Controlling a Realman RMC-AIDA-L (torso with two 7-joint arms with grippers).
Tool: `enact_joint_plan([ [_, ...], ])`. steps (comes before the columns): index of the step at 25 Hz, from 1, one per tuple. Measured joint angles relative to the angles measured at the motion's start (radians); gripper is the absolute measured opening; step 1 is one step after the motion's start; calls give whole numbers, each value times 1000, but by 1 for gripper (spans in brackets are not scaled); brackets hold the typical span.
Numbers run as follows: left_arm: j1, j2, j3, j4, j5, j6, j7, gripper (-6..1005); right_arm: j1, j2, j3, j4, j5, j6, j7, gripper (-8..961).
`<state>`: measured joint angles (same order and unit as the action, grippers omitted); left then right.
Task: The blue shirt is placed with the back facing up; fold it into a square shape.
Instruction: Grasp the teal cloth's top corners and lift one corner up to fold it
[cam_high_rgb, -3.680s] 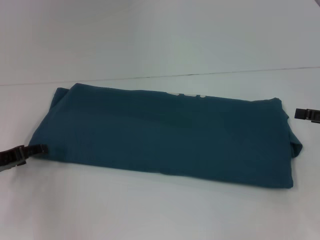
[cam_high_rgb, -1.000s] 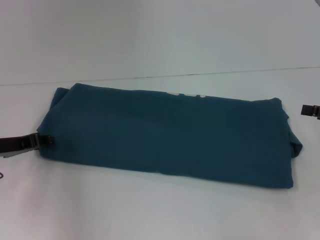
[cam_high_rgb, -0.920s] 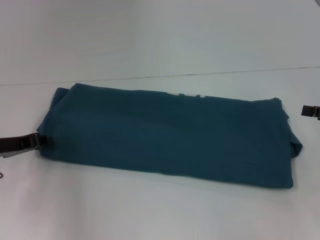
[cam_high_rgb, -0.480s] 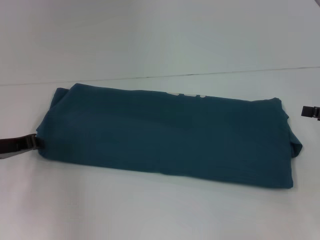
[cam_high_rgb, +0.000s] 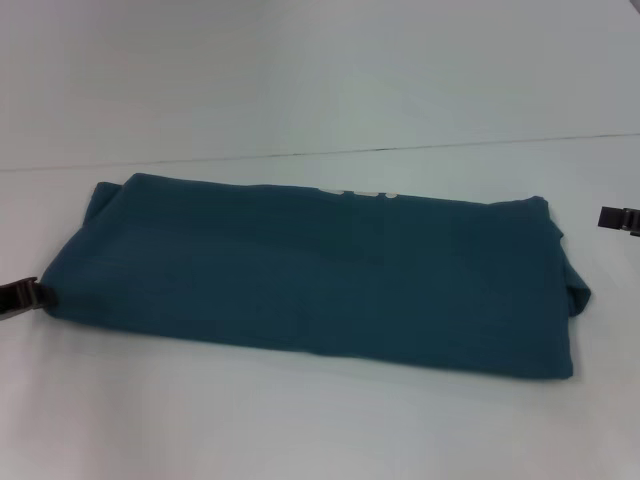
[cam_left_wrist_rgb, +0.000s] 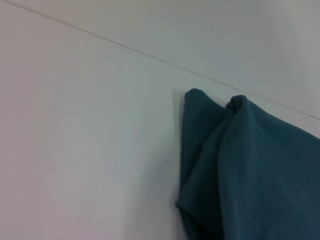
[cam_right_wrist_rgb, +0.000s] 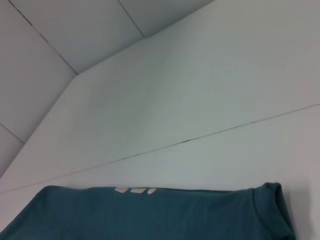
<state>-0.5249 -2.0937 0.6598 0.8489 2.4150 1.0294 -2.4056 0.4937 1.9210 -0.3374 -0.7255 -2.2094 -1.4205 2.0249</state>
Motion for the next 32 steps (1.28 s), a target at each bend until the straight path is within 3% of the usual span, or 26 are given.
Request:
enact_joint_plan([
  [15, 75, 3, -34, 106, 10, 38, -25, 14, 6, 4, -2, 3, 1, -4, -2, 871],
  [21, 83, 2, -67, 145, -25, 116, 4, 14, 6, 6, -4, 6, 1, -10, -3, 871],
  [24, 71, -8, -60, 154, -123, 199, 60, 14, 6, 8, -4, 8, 1, -12, -9, 870],
  [32, -36, -71, -10, 114, -432, 444, 203, 13, -2, 8, -5, 9, 31, -47, -47, 871],
])
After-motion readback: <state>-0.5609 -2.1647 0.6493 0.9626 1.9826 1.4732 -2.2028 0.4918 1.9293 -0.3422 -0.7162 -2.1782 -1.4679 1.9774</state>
